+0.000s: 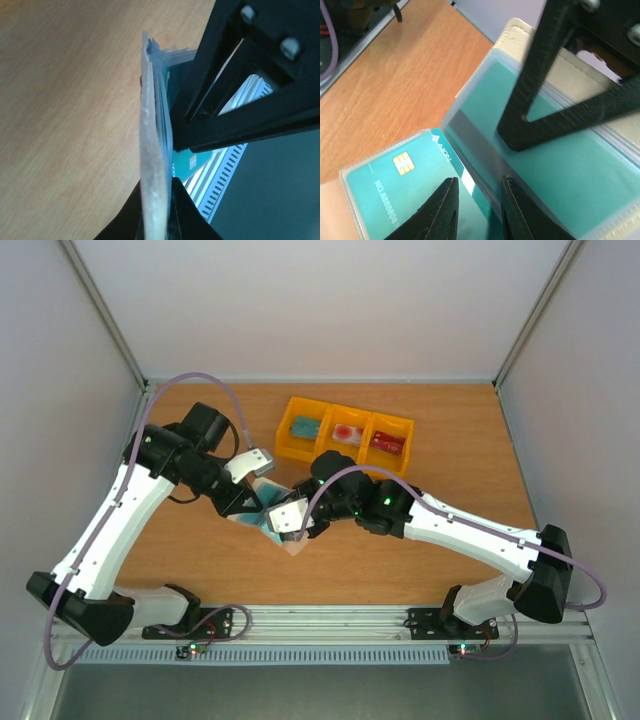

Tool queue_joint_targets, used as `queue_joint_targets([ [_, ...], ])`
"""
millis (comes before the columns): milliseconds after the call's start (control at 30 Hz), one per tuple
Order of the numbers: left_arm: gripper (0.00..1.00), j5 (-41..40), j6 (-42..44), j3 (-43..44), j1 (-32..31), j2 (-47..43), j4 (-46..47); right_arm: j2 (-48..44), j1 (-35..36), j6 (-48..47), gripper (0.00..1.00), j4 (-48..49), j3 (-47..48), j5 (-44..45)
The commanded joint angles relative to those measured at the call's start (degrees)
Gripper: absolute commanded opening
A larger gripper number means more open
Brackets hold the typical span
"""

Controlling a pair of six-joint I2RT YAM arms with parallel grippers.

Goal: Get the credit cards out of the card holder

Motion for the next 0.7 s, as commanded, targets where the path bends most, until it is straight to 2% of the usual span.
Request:
queue_joint_targets([
  [0,0.00,8.78,-0.81,1.06,-0.48,-0.63,-2.44,2.39,0.46,-7.66,0.26,3.88,-0.07,6.50],
  [267,0.00,15.44,0.25,0.31,-0.48,-2.27,-4.08,5.35,0.65,-14.27,0.26,3.57,-1.09,14.54],
  [400,0.00,18.80,0.38,-0.81,-0.56,-2.09,-4.64,6.24,1.81,-20.83,0.34,8.29,-2.61,19.28],
  [533,0.00,18.31,-0.39,-1.87,-0.57,-2.22,-4.03,6.89,3.43,-24.69,0.39,14.03,-3.04,22.37],
  [600,0.00,17.37,-0.66,-2.11,-0.57,-2.41,-3.27,6.18,3.77,-21.43,0.39,13.78,-2.12,20.37],
  [667,0.00,14.01,-2.81,-2.74,-0.57,-3.02,-0.80,4.60,3.44,-14.39,0.40,9.62,-0.68,16.64],
])
